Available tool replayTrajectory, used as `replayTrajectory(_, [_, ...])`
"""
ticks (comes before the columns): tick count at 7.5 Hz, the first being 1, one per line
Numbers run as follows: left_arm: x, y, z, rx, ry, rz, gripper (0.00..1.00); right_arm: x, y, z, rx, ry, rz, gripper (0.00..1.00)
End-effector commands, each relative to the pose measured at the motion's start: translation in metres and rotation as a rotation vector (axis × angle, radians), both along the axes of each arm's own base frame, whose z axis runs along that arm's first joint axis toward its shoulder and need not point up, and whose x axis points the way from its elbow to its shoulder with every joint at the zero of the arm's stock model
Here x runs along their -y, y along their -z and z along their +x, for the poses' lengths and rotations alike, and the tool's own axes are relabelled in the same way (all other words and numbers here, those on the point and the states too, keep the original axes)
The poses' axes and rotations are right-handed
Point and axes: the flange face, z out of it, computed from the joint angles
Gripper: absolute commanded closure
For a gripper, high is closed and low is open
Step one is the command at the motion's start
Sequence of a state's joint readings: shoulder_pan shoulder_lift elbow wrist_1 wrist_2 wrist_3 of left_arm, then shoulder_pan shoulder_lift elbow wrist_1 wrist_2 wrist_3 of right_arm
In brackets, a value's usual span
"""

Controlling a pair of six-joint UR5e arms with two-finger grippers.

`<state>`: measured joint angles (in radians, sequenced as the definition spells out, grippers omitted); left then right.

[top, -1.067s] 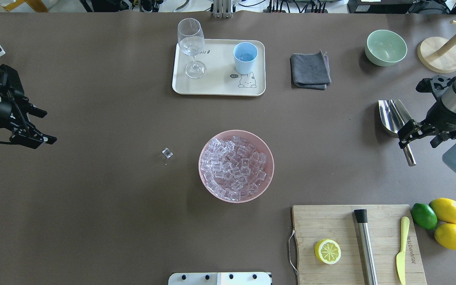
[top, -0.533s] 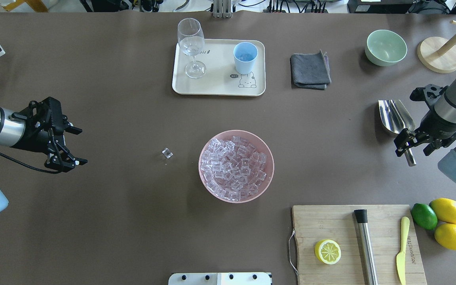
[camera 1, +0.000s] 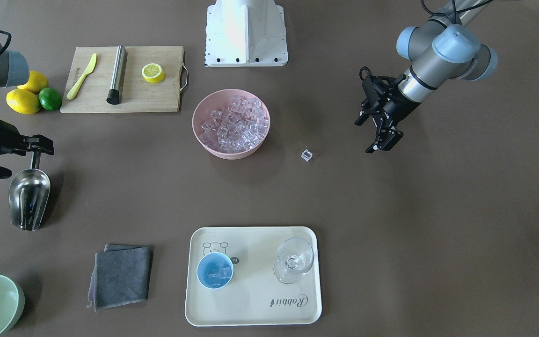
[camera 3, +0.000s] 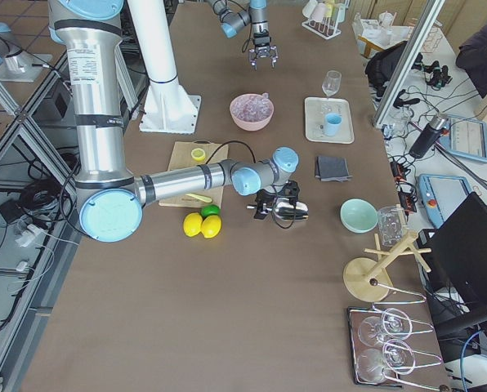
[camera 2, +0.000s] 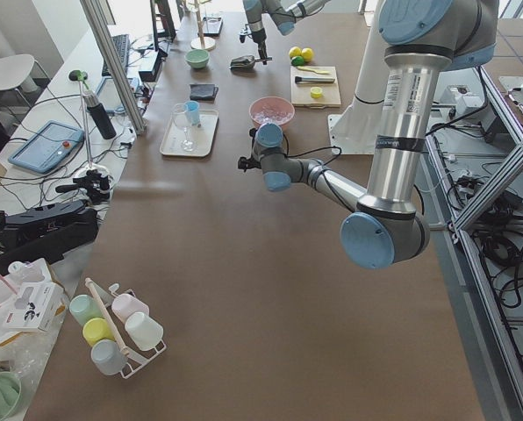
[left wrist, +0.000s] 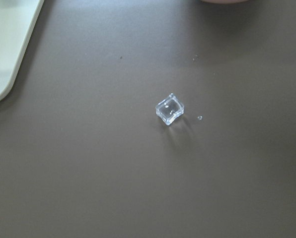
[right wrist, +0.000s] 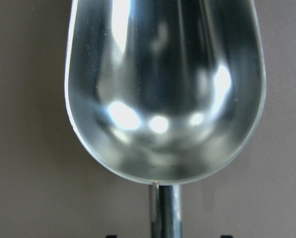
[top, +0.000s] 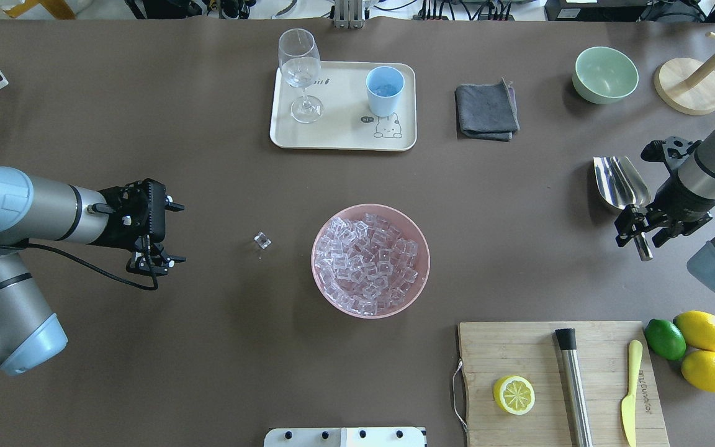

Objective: Put ice in cup with scoop
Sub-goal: 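Close the right gripper on the scoop handle while the left gripper reaches the bowl rim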

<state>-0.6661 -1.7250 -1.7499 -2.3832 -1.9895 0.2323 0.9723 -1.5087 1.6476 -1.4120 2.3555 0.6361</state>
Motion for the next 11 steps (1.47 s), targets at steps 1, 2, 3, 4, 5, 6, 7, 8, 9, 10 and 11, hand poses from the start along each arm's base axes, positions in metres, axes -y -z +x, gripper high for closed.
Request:
replayTrajectory(1, [0.005, 0.037, 0.029, 0.042, 0.014, 0.053, 0.02, -0.002, 0.002, -0.002, 0.005, -0.004, -0.007, 0.35])
replayTrajectory(2, [0.001, 0.048, 0.033, 0.048, 0.003, 0.05, 0.02, -0.004, 0.002, -0.002, 0.015, 0.0, -0.013, 0.36])
replayTrajectory(3, [-0.007, 0.061, 0.036, 0.047, -0.007, 0.054, 0.02, -0.005, 0.001, -0.001, 0.016, 0.001, -0.014, 0.4])
replayTrajectory(4, [-0.007, 0.076, 0.045, 0.048, -0.011, 0.058, 0.02, -0.006, 0.0, 0.0, 0.015, 0.003, -0.015, 0.58])
replayTrajectory(5, [-0.02, 0.084, 0.064, 0.05, -0.03, 0.069, 0.02, -0.006, -0.001, 0.0, 0.015, 0.007, -0.013, 0.68])
replayTrajectory(6, [-0.038, 0.103, 0.088, 0.034, -0.035, 0.104, 0.02, -0.008, -0.003, 0.001, 0.014, 0.01, -0.012, 0.77])
replayTrajectory(7, [-0.049, 0.112, 0.109, 0.032, -0.03, 0.126, 0.02, -0.008, -0.003, 0.002, 0.012, 0.01, -0.011, 0.95])
replayTrajectory(8, [-0.06, 0.118, 0.122, 0.026, -0.023, 0.148, 0.02, -0.01, -0.004, 0.003, 0.02, 0.014, 0.002, 1.0])
replayTrajectory(9, [-0.062, 0.118, 0.121, 0.009, -0.031, 0.152, 0.02, -0.015, 0.004, 0.006, 0.027, 0.015, 0.01, 1.0])
replayTrajectory(10, [-0.062, 0.117, 0.123, 0.009, -0.033, 0.152, 0.02, -0.02, 0.012, 0.009, 0.032, 0.016, 0.021, 1.0])
replayTrajectory(11, [-0.062, 0.113, 0.125, -0.005, -0.034, 0.156, 0.02, -0.023, 0.021, 0.012, 0.042, 0.014, 0.035, 1.0])
